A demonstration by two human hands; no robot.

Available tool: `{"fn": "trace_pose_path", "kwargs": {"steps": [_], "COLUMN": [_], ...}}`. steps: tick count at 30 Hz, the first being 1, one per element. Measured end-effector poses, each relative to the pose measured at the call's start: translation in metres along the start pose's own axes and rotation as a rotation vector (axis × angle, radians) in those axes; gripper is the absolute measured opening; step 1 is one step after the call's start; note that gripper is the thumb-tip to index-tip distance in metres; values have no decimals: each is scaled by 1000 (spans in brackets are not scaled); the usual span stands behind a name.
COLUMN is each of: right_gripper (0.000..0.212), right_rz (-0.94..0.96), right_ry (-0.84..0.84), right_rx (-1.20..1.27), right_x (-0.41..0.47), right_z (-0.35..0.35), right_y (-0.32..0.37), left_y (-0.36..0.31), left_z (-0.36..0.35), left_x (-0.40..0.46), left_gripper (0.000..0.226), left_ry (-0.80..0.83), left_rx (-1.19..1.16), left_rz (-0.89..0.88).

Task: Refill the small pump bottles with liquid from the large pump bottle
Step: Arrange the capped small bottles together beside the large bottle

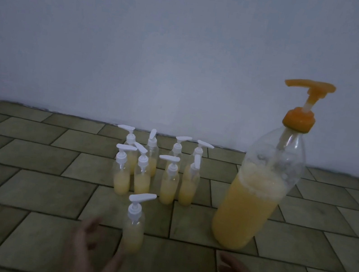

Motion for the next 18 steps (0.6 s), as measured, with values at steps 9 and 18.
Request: {"fn": "trace_pose_path", "kwargs": {"steps": [9, 18], "right_gripper": [89, 101], "right_rz": [-28, 7], "right_ry": [60, 21], "right_rx": [36, 8], "right_x": [-19, -29], "right_z": [24, 29], "right_y": [-5, -10], "left_y": [-3, -20], "left_z": [-33, -46], "left_x": [28, 62], "left_gripper": [42, 33], "left_ry": [427, 278], "left_rx": [5, 109], "left_rz": [173, 116]}}
Point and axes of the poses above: each hand's wrist, its own x-axis towards the middle knuckle, its own z-axis out of the back of the hand, y = z × x, the point moved 6 cm from there along x, towards the middle knuckle, and after that the axes turned 8 degrees about y, right-handed, at the moved point
